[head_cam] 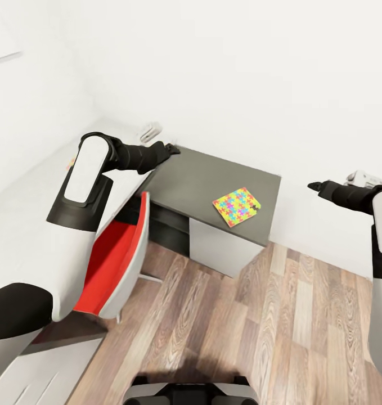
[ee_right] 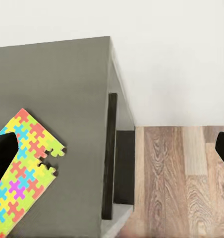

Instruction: Put all the toys in the child's room - the three board games (two on the bed and one on the table), the two jigsaw puzzles on the table, and the tennis ball on the table - inside the toy box on the table in the child's room.

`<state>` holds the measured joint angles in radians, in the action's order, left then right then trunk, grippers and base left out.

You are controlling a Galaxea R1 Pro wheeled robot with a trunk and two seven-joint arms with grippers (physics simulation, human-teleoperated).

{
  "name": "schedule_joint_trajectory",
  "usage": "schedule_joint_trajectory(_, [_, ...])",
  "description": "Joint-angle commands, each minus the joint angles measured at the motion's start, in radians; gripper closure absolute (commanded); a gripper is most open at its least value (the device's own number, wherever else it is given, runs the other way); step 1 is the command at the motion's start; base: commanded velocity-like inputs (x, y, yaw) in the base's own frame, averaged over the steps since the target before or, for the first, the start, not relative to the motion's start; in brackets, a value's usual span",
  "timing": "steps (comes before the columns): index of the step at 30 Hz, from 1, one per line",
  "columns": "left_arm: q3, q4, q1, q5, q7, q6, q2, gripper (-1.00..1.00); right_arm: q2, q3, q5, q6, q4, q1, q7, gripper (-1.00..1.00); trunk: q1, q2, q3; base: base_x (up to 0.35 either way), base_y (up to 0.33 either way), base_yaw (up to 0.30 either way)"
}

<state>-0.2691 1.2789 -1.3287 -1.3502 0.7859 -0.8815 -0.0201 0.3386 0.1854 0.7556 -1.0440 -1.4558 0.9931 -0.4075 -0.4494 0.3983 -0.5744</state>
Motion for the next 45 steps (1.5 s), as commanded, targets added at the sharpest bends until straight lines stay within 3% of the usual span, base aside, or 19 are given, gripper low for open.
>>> schedule_joint_trajectory(1, [0.000, 0.001, -0.001, -0.009, 0.010, -0.001, 0.000, -1.00, 0.000, 0.000, 0.010, -0.003, 0.002, -0.003, -0.002, -1.00, -0.001, 0.002, -0.001, 0.000, 0.000, -0.284])
schedule_joint_trajectory(10, [-0.001, 0.002, 0.001, -0.008, 0.010, -0.001, 0.006, -1.00, 0.005, 0.001, 0.010, -0.003, 0.015, -0.030, 0.026, -1.00, -0.001, 0.002, 0.002, 0.000, 0.000, -0.284])
schedule_joint_trajectory(14, [-0.001, 0.002, 0.008, -0.004, 0.011, -0.001, 0.007, -1.00, 0.005, -0.003, 0.011, -0.003, 0.016, -0.069, 0.033, -1.00, -0.001, 0.002, 0.004, 0.081, 0.000, -0.283])
schedule_joint_trajectory(19, [-0.001, 0.001, 0.016, -0.001, 0.011, -0.001, 0.007, -1.00, 0.004, -0.007, 0.011, -0.003, 0.017, -0.117, 0.089, -1.00, -0.001, 0.002, 0.005, 0.218, 0.000, -0.189])
schedule_joint_trajectory(29, [-0.001, 0.000, 0.026, 0.000, 0.024, -0.001, 0.009, -1.00, 0.005, -0.009, 0.002, -0.003, 0.018, -0.171, 0.211, -1.00, -0.001, 0.002, 0.005, 0.299, 0.000, -0.066])
schedule_joint_trajectory(45, [-0.003, 0.000, 0.050, 0.005, 0.032, -0.001, 0.009, -1.00, 0.005, -0.010, -0.001, -0.003, 0.010, -0.220, 0.246, -1.00, -0.001, 0.002, 0.005, 0.221, 0.000, -0.014])
